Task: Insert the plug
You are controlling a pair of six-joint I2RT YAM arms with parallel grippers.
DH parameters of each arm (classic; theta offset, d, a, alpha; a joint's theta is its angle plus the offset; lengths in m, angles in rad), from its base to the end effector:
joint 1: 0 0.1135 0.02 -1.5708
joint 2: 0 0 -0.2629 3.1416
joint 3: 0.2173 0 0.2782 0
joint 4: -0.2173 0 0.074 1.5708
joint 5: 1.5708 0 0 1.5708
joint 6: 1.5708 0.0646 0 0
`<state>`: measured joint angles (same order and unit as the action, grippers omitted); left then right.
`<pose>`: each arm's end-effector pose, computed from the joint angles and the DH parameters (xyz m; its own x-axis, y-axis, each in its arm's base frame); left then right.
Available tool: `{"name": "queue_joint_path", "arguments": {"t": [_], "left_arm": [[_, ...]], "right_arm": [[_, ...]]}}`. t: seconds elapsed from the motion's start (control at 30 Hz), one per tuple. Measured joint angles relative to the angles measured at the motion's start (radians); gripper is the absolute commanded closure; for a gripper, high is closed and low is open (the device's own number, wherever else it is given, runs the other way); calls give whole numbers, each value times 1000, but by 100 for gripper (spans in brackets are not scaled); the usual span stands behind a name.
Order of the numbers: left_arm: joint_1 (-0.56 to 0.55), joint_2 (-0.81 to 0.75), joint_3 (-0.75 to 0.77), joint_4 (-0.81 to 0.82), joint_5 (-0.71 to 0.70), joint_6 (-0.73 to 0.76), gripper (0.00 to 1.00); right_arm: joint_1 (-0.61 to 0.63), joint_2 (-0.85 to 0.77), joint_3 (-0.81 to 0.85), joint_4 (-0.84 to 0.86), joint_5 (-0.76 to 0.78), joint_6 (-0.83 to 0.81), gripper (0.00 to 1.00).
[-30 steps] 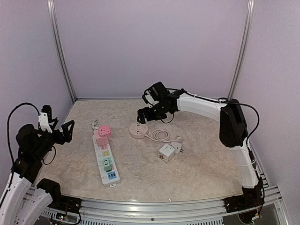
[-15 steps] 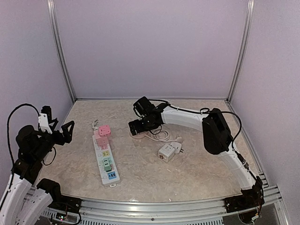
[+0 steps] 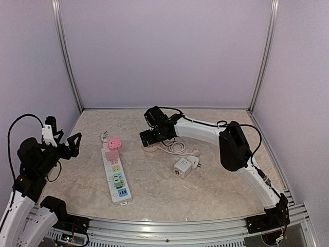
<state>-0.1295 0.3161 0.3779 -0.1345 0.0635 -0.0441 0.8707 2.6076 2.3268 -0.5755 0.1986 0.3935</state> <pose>0.1737 -0.0268 0.2618 -0.0804 -0.0339 -0.9962 0.1883 0.9809 -0.0486 0.4053 0.4613 0.1259 -0.7050 -0.2535 -0.6623 -0.4289 0.8962 0.1136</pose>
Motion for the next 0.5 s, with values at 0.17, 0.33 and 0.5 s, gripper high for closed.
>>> {"name": "queue_joint_path", "arguments": {"t": [0.17, 0.33, 0.5], "left_arm": [[0, 0, 0, 0, 0, 0, 4], [0, 0, 0, 0, 1, 0, 4], [0, 0, 0, 0, 1, 0, 4]], "right_arm": [[-2, 2, 1, 9, -49, -43, 0], [8, 2, -7, 28, -127, -92, 1], [26, -6, -48, 77, -212, -143, 8]]}}
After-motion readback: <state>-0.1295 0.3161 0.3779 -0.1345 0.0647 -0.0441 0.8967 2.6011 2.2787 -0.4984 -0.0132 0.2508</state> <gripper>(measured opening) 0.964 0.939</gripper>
